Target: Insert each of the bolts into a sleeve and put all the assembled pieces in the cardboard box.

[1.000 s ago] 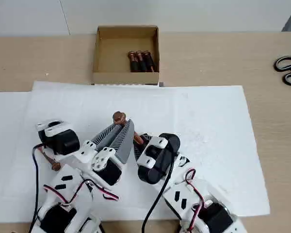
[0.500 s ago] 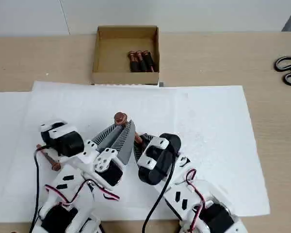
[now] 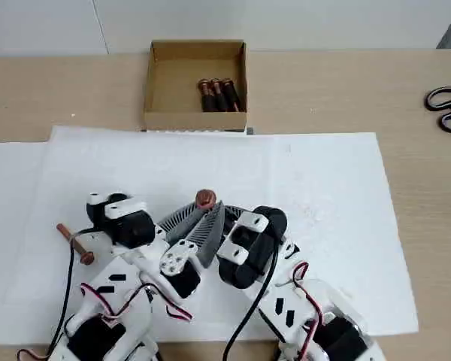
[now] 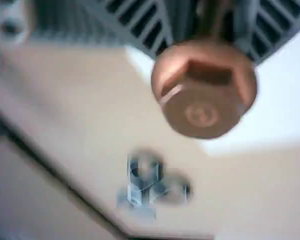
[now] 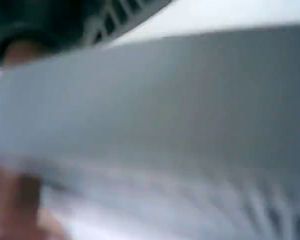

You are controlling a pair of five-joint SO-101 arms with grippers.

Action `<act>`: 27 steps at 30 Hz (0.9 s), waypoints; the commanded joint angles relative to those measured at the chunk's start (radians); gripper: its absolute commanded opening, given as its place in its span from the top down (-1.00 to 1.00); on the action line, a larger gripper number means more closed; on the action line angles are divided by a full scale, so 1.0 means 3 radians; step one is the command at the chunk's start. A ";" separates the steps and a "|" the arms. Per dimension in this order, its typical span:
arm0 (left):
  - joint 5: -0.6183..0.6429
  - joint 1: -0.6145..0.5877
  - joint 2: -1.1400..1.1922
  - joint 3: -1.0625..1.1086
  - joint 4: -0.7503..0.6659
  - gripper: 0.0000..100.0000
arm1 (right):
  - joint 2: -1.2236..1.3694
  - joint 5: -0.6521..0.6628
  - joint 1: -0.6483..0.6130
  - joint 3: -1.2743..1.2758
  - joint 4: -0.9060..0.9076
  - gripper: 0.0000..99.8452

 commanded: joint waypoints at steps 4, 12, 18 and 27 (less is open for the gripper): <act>-0.0010 0.0409 -0.0036 0.0125 0.0532 0.99 | -0.0008 0.0026 -0.0033 -0.0148 -0.0074 1.00; -0.0015 0.0322 -0.0036 0.0141 0.0593 0.89 | -0.0003 0.0041 -0.0033 -0.0148 -0.0074 1.00; -0.0092 0.0251 -0.0036 0.0141 0.0731 0.56 | -0.0003 0.0199 -0.0033 -0.0148 -0.0074 1.00; -0.0501 -0.0215 -0.0026 -0.0110 0.0742 0.57 | -0.0003 0.0205 -0.0033 -0.0143 -0.0074 1.00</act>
